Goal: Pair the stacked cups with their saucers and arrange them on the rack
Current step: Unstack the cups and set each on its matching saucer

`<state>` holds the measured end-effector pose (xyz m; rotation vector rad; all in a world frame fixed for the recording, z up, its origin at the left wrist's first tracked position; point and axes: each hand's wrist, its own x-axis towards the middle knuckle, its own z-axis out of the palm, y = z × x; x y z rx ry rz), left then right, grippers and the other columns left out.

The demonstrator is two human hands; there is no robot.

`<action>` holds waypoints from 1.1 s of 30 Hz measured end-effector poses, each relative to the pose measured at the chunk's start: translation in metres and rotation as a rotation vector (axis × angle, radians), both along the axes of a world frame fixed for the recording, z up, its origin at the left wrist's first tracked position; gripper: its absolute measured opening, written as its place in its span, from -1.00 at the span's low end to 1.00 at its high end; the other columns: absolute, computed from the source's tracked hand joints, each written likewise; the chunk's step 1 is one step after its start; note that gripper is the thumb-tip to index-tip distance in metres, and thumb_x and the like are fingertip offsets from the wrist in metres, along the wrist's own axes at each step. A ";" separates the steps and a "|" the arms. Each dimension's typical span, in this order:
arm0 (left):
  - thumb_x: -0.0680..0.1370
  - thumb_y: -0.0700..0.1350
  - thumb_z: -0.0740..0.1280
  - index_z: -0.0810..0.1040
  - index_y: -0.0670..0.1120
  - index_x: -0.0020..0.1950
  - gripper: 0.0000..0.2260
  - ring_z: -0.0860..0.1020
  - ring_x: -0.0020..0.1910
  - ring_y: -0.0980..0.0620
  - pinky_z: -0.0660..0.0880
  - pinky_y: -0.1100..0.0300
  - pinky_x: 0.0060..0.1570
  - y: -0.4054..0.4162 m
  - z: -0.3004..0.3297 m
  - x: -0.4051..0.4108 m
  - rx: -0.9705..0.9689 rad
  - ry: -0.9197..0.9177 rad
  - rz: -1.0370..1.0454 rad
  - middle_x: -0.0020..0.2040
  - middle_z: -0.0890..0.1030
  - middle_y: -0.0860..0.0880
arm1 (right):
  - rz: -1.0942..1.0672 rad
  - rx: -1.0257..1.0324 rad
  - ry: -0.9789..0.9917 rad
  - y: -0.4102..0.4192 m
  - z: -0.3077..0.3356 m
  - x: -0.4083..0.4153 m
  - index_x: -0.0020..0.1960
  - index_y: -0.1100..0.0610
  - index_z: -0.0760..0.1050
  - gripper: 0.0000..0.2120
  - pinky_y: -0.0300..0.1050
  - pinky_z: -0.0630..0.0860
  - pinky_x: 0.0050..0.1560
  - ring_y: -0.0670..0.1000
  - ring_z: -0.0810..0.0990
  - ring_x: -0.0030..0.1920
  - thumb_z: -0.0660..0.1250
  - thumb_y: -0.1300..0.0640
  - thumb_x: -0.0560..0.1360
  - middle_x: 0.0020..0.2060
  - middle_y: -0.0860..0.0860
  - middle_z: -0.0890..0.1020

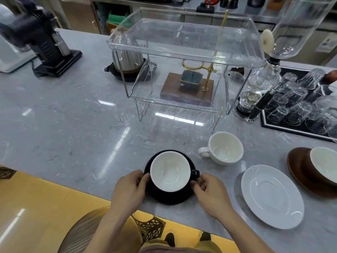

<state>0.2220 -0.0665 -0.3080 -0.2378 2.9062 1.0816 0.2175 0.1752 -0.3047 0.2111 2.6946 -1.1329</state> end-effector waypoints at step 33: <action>0.59 -0.01 0.38 0.55 0.03 -0.29 -0.75 0.49 -0.45 0.14 0.36 0.42 -0.42 0.090 0.076 -0.029 0.309 0.269 0.114 -0.39 0.58 0.03 | -0.096 -0.320 0.225 0.093 0.067 -0.003 -0.14 -0.12 0.57 -0.87 0.16 0.57 -0.28 0.16 0.57 -0.37 0.38 0.09 0.53 -0.42 0.09 0.60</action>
